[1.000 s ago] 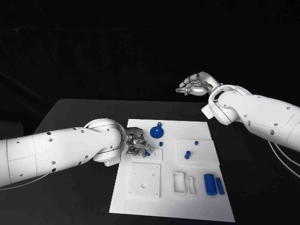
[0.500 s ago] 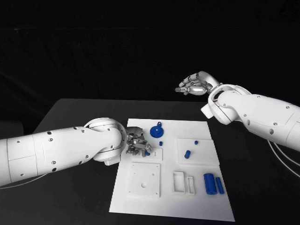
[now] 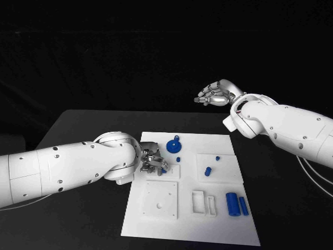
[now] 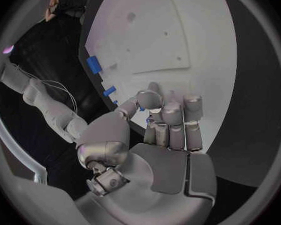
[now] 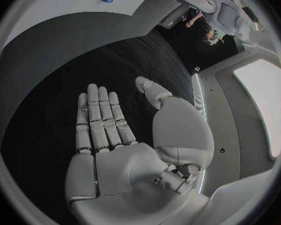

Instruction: Assemble the parts on the task board

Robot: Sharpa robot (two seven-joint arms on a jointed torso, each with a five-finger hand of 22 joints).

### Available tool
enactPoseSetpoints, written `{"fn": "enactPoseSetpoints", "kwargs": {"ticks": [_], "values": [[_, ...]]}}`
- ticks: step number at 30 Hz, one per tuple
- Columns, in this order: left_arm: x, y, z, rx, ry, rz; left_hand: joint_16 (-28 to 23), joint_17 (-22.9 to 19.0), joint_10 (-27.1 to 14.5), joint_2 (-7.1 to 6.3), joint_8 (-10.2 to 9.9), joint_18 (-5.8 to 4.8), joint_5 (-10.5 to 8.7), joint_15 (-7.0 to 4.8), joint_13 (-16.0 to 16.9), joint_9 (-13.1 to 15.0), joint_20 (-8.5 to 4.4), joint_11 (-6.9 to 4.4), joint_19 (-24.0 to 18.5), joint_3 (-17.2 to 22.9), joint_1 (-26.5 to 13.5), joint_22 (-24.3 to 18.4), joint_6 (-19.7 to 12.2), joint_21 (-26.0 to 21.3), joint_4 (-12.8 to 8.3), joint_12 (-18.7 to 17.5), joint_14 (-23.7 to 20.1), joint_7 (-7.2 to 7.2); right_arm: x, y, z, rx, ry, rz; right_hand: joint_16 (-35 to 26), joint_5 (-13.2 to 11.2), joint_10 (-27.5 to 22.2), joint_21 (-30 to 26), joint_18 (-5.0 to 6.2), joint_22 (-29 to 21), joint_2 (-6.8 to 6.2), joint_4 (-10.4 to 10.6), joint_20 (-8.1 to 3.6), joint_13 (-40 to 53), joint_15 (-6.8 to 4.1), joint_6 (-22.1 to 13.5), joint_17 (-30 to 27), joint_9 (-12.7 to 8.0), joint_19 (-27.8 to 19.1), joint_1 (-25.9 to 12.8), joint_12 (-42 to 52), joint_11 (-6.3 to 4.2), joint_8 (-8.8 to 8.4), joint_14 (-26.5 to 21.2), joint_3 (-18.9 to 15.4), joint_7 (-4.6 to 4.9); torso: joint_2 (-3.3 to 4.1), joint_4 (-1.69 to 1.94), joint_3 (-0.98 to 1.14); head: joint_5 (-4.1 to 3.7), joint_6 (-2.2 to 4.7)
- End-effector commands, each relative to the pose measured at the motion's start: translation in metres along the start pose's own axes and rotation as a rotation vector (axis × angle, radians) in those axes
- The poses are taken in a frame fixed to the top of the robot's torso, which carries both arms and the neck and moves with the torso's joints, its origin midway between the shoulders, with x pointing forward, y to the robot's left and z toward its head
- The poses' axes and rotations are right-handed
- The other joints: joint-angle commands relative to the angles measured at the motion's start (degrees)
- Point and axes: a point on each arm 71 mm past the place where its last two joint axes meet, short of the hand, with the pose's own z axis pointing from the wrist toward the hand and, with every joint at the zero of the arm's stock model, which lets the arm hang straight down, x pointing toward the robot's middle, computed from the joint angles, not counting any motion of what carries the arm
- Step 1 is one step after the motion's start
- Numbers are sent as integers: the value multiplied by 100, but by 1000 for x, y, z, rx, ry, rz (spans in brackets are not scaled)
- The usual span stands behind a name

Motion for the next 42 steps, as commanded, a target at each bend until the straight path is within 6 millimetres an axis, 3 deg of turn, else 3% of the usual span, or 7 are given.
{"fn": "enactPoseSetpoints", "kwargs": {"ticks": [1,10,14,21,25,30,42], "values": [[3,-3,0,13,27,7,37,-11,-195,-197,-33,61,-91,-224,-11,12,-794,-156,-42,-23,-124,-15,503,29,87,32,117,-316,1,1,0,-12,14,3,-36,23,50,-21,-22,7,11,-34,14,-11,24,-30,-10,-10,-35,-33,-31,-3,30,-28,-5,12,0,-1,3,-3,-2],[3,-2,1,9,24,5,47,-30,-203,-366,-59,79,-256,-228,-31,30,-800,-160,-61,-35,-141,-47,506,53,212,45,109,-318,1,1,0,-11,13,5,-38,26,51,-28,-23,11,8,-36,16,-21,27,-35,-15,-13,-39,-39,-35,-2,28,-34,-10,14,1,1,2,-5,-6],[1,-1,1,5,16,1,59,-53,-212,-503,-91,98,-706,-233,-59,53,-803,-163,-86,-44,-149,-89,510,81,367,57,99,-321,1,1,0,-10,13,6,-41,28,50,-33,-23,14,5,-36,18,-30,30,-41,-20,-16,-43,-44,-38,0,25,-39,-15,17,2,-1,-1,-11,-2],[1,5,0,-13,-8,-13,46,-90,-235,-812,-144,123,-1071,-238,-104,68,-807,-164,-118,-66,-219,-140,480,102,589,45,74,-317,1,0,0,-8,10,8,-44,31,47,-43,-25,18,-2,-34,21,-44,34,-52,-27,-21,-51,-54,-44,3,19,-47,-21,21,3,-7,-6,-18,3],[2,10,-1,-20,-20,-31,39,-97,-241,-873,-155,126,-1085,-236,-115,70,-807,-159,-131,-61,-217,-148,468,101,612,37,62,-313,0,-1,0,-7,11,9,-45,31,47,-44,-25,19,-4,-34,21,-46,34,-54,-28,-22,-52,-55,-45,4,18,-49,-22,22,5,-7,-8,-32,10],[0,14,-4,-23,-32,-45,-13,-144,-243,-1331,-265,140,-1301,-210,-210,31,-808,-131,-173,30,-311,-197,376,85,934,-53,26,-278,0,-2,0,-4,9,12,-62,42,38,-67,-31,27,-24,-32,26,-70,49,-81,-45,-32,-78,-68,-57,10,5,-82,-32,33,0,-4,-7,-51,20],[-28,17,-16,-6,-102,-128,-275,-320,-423,-1521,-449,128,-1313,-136,-415,39,-776,-51,-285,115,-77,-319,121,46,1246,-343,-115,-185,-2,-5,-1,1,6,11,-68,50,36,-81,-34,34,-28,-28,29,-86,57,-89,-54,-36,-93,-74,-62,13,2,-98,-34,37,-9,5,-3,-57,92]]}}
